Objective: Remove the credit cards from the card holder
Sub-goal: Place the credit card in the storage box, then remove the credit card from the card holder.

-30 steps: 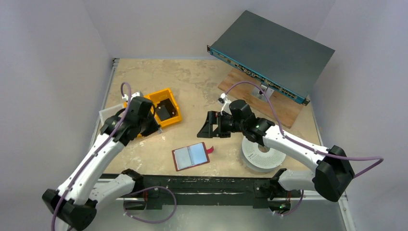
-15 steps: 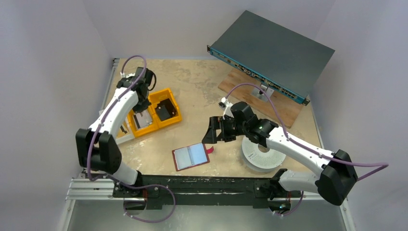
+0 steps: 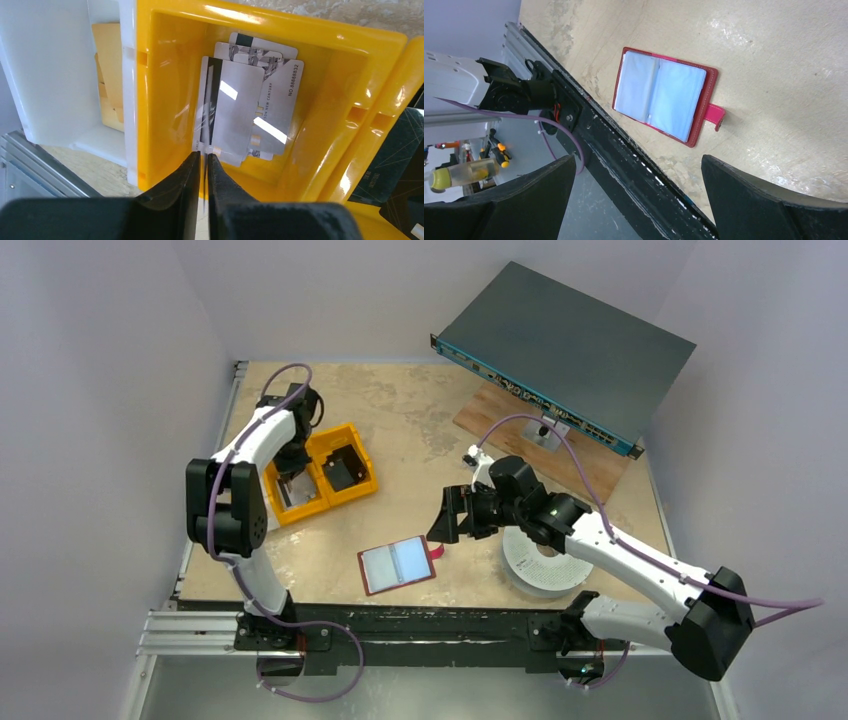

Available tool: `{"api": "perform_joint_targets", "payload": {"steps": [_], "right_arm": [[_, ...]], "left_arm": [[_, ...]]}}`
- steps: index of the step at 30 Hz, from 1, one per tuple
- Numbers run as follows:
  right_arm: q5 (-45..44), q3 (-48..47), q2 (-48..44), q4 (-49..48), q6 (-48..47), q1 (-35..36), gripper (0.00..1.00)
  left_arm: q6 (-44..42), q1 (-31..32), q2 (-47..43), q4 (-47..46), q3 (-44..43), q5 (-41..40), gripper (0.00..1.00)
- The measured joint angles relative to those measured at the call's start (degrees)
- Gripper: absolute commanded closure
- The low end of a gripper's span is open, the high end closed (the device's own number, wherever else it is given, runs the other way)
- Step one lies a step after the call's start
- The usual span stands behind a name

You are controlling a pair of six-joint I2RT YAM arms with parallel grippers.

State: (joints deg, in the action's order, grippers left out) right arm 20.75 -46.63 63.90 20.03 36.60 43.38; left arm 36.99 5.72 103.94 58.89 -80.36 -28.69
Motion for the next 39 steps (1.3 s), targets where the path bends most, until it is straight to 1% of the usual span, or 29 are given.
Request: {"api": "perform_joint_targets", "payload": {"steps": [1, 4, 7, 9, 15, 20, 25, 30, 34, 37, 39], "right_arm": [[-0.3, 0.1, -0.1, 0.1, 0.0, 0.0, 0.01], [-0.6, 0.2, -0.2, 0.3, -0.4, 0.0, 0.01], [-0.7, 0.2, -0.1, 0.8, -1.2, 0.0, 0.01], [-0.8, 0.2, 0.0, 1.1, -1.8, 0.0, 0.01], [-2.5, 0.1, 2.3, 1.7, -3.1, 0.0, 0.01], [-5.0, 0.1, 3.6, 1.5, -3.3, 0.0, 0.01], [-8.5, 0.0, 5.0, 1.0, -3.0, 0.0, 0.01], [-11.3, -0.2, 7.0, 0.0, -2.2, 0.7, 0.01], [-14.4, -1.5, 9.1, -0.3, -1.3, 3.4, 0.01], [-16.9, -3.5, 11.6, -0.7, -0.4, 6.7, 0.01], [-18.1, -4.9, 13.4, -1.2, 0.2, 8.6, 0.04]], "left_arm": [[-0.2, -0.2, 0.0, 0.0, 0.0, 0.1, 0.76], [-0.7, -0.5, 0.0, 0.0, -0.1, 0.4, 0.57], [-0.9, -0.6, -0.7, 0.0, -0.1, 1.1, 0.46], [-1.0, -0.6, -1.9, 0.1, -0.1, 1.7, 0.40], [-1.3, -0.6, -10.0, 0.1, -0.1, 5.4, 0.38], [-1.7, -0.6, -20.5, -1.5, 2.4, 13.4, 0.35], [-2.2, 0.8, -31.6, -4.5, 10.5, 24.4, 0.31], [-2.7, 7.1, -38.2, -7.4, 19.1, 33.1, 0.29], [-3.7, 11.3, -41.7, -8.8, 24.0, 38.2, 0.29], [-4.2, 12.2, -44.7, -9.9, 27.2, 41.5, 0.28], [-5.2, 12.4, -47.1, -10.9, 29.4, 43.0, 0.27]]}}
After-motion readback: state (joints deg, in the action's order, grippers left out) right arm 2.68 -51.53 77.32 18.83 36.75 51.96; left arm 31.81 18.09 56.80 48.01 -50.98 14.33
